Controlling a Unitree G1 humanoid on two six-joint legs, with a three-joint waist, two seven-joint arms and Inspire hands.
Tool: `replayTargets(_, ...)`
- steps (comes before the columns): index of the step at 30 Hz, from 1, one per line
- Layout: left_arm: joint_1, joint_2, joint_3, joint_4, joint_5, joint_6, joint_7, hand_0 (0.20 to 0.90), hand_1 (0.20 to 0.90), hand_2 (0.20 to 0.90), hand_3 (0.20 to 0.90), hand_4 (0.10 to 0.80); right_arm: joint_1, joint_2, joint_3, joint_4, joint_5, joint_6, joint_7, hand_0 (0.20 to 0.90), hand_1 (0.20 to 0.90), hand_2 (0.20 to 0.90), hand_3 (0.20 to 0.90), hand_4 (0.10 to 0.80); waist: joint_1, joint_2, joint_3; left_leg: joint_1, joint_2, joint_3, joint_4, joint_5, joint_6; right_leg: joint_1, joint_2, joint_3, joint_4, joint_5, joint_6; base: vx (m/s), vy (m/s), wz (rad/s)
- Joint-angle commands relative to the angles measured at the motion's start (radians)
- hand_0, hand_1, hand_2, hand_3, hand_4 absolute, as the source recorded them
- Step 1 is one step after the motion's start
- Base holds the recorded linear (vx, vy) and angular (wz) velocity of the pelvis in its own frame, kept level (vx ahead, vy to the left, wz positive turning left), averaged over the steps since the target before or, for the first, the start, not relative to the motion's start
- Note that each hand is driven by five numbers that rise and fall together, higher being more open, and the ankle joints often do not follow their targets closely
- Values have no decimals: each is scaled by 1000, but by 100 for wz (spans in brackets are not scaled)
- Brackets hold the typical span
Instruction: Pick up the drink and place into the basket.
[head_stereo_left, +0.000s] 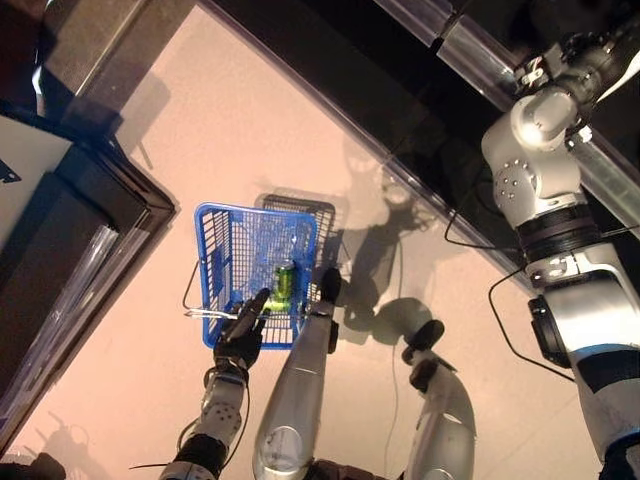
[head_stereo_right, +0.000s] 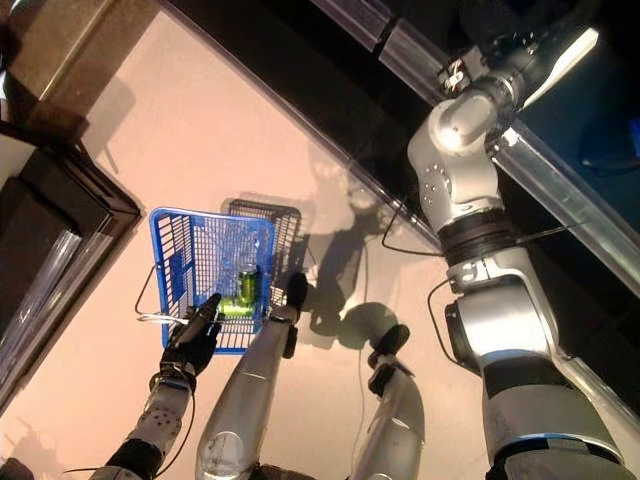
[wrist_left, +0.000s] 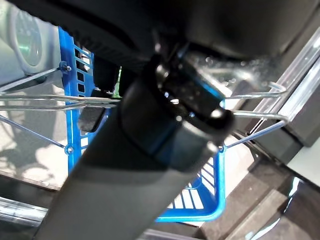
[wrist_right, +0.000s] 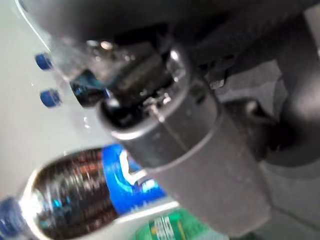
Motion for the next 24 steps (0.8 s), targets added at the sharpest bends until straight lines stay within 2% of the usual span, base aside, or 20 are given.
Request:
replayTargets(1,183,80,-38,-77,13,-15,-60,300,300,300,200,100,-151,-110,57,-47,17,-78,104,900,900,900,900,800,47,17,-21,24,-53,-64,11,-102,11,-6,-28,-36,17,59,17,0,0,0)
replayTargets(7,201,102,-21,-83,8,9,-73,300,300,300,200,100,-198,-136,77,6,69,-83,148,900,900,900,900,800,56,15,-21,12,-52,-67,23,-107,9,-10,-34,-42,30,57,18,5,-1,1)
replayTargets(11,210,115,-13,-85,4,17,-79,300,300,300,200,100,-236,-163,94,54,72,-41,190,900,900,900,900,800,60,15,-21,-1,-53,-69,37,-110,10,-21,-36,-44,43,59,19,8,0,2)
replayTargets(14,212,128,-4,-82,1,23,-89,300,300,300,200,100,-268,-195,132,98,26,29,199,900,900,900,900,800,61,13,-21,-8,-53,-71,44,-112,11,-30,-38,-43,52,62,20,0,0,0)
replayTargets(15,214,137,0,-81,-5,27,-95,300,300,300,200,100,-287,-214,171,138,-59,115,158,533,533,533,472,372,62,13,-21,-11,-53,-71,51,-114,11,-35,-39,-41,58,65,21,0,0,0)
replayTargets(16,213,137,1,-81,-6,28,-95,300,300,300,200,100,-293,-217,181,145,-93,143,146,460,460,460,387,287,61,13,-21,-13,-53,-71,52,-115,11,-37,-39,-41,59,66,22,17,-3,4)
replayTargets(17,212,136,3,-79,-6,30,-99,300,300,300,200,100,-310,-224,212,170,-117,169,136,321,321,321,225,125,62,14,-21,-14,-53,-71,53,-115,12,-39,-39,-41,59,67,22,4,3,4)
replayTargets(19,211,147,4,-75,-15,35,-114,300,300,300,200,100,-368,-245,297,240,-146,237,126,300,300,300,200,100,66,14,-21,-20,-52,-72,55,-114,15,-42,-40,-44,61,68,22,3,-3,-2)
replayTargets(24,220,165,-1,-78,-34,40,-139,300,300,300,200,100,-433,-256,368,307,-72,245,154,300,300,300,200,100,72,15,-21,-33,-53,-81,58,-114,16,-54,-42,-48,65,71,22,3,-4,0)
